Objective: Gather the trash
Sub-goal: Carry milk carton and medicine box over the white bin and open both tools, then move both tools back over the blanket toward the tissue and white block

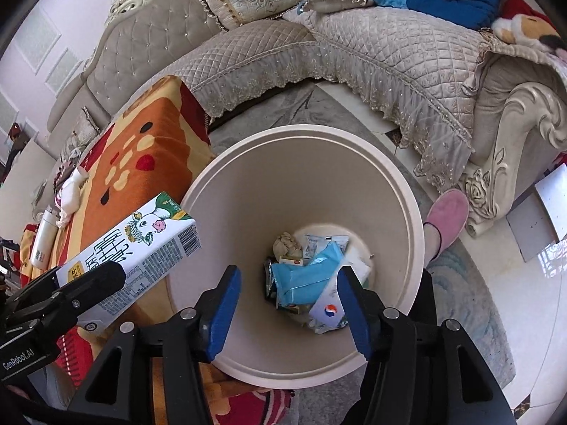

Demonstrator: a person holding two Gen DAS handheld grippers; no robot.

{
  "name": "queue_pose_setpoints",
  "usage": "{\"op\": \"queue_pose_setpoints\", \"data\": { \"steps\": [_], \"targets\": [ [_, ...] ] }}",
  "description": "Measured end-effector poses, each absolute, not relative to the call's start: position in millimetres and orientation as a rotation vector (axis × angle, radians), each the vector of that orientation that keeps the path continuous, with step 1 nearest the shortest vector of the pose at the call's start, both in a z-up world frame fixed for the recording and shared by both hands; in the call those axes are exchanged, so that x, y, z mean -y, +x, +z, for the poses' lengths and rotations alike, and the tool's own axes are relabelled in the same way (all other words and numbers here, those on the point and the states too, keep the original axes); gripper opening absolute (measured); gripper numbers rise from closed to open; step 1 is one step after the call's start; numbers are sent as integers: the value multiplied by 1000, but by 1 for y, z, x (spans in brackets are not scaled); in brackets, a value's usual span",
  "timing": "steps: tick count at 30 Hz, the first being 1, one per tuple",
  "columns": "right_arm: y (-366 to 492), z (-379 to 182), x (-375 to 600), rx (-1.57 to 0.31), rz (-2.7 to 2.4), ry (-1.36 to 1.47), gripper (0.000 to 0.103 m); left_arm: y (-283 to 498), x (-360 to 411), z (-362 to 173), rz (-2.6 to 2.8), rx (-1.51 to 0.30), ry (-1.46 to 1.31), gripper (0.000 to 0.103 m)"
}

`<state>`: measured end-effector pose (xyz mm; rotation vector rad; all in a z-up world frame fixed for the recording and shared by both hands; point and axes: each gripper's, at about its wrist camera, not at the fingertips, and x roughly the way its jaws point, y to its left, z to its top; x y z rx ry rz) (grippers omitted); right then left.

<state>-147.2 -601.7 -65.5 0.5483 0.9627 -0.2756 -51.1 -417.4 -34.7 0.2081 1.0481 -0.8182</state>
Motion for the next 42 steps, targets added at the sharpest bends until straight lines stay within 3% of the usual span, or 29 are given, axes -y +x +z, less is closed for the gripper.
{"op": "queue_pose_setpoints", "data": {
  "steps": [23,42],
  "targets": [
    [-136,-44,572,-952,-238,492,56,-47,389,-22,-777,-1017,165,60],
    [-93,-18,498,-938,-114,387,57,-17,300,-17,-607,-980,101,60]
  ]
}}
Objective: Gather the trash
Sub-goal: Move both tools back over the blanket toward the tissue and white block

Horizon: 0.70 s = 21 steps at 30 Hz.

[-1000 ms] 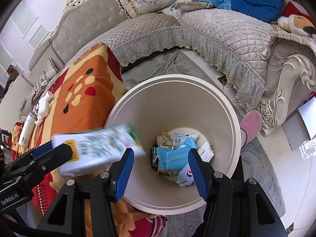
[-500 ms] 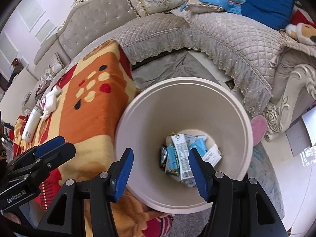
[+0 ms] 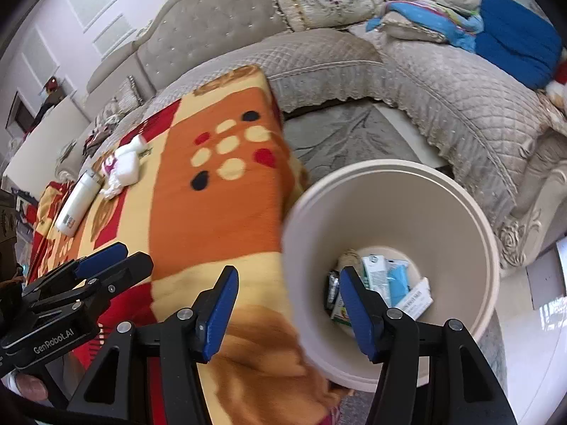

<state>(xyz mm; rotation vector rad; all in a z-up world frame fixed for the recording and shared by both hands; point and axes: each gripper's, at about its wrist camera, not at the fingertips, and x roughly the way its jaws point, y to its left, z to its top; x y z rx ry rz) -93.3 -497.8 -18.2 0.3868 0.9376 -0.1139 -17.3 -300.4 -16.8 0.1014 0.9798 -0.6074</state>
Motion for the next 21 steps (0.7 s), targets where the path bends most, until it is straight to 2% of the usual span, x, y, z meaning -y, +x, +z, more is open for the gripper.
{"op": "queue_pose_setpoints", "data": {
  "steps": [8,12,21],
  "targets": [
    [-65,-11,460,-948,-49,328,59,8,238,-16,-510,-980,35,60],
    [-47,-10,440,-955,-10,302,62,26,201,-18,-445,-991,-13,60],
    [33,-14,381,-988,141,283,63,55,131,-22,-315,-994,-64,60]
  ]
}}
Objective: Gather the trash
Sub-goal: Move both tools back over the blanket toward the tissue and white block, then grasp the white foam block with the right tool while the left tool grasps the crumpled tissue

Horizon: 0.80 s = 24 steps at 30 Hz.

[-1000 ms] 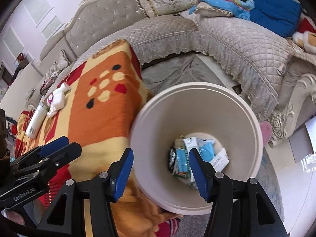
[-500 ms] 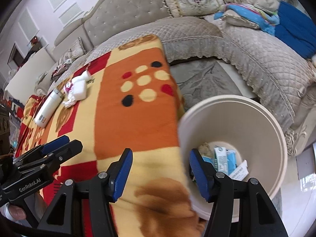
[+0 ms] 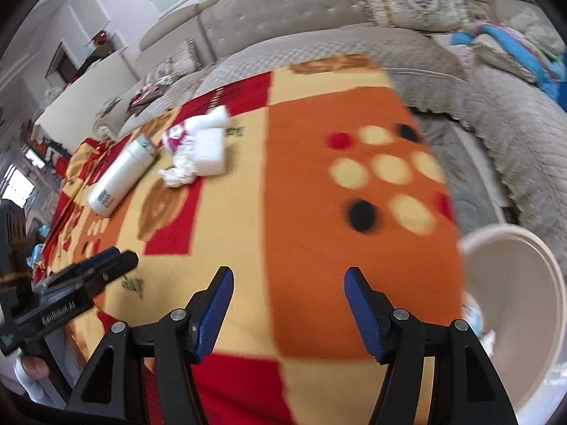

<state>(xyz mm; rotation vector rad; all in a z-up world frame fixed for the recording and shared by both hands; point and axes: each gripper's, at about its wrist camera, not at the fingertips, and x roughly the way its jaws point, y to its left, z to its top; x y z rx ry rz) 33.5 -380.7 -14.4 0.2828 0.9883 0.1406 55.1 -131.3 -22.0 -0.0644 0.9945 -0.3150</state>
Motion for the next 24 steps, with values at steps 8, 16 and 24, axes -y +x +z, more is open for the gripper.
{"op": "queue_pose_setpoints", "data": {
  "steps": [8,16,24],
  "targets": [
    [123,-15,330,-997,219,252,63,87,105,-25,-271,-1003,-102,60],
    [183,-36,318,-1052,202,269,62,119,108,-29,-280,-1003,-121,61],
    [171,-22,327,-996,277,260,36,143,126,-31,-297,-995,-126,61]
  ]
}}
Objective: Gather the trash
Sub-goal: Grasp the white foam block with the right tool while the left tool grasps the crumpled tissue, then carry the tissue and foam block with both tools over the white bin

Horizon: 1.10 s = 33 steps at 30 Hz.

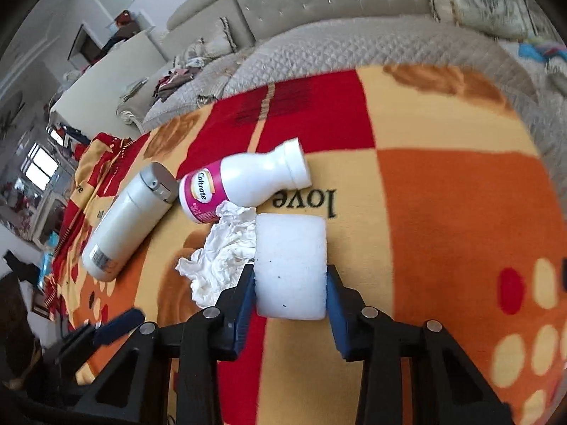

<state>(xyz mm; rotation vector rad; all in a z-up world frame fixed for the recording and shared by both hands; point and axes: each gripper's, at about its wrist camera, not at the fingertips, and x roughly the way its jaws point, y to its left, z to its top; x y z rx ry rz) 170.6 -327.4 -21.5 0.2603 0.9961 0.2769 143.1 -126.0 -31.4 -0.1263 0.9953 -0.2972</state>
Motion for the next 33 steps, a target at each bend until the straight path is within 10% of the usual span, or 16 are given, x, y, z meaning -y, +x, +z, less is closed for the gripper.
{"op": "queue_pose_setpoints", "data": {
  "steps": [13,18,33],
  "targets": [
    [135,-5,371,-952,232,227,37,199,171,-56,-207,-1003,-124,65],
    [120,-4,377,-942,225,217,36,187,173,-50,-266,-990,-91,26],
    [60,-9,362,-937,201,176,37,87,179,-22,-329,-928,-2,24]
  ]
}}
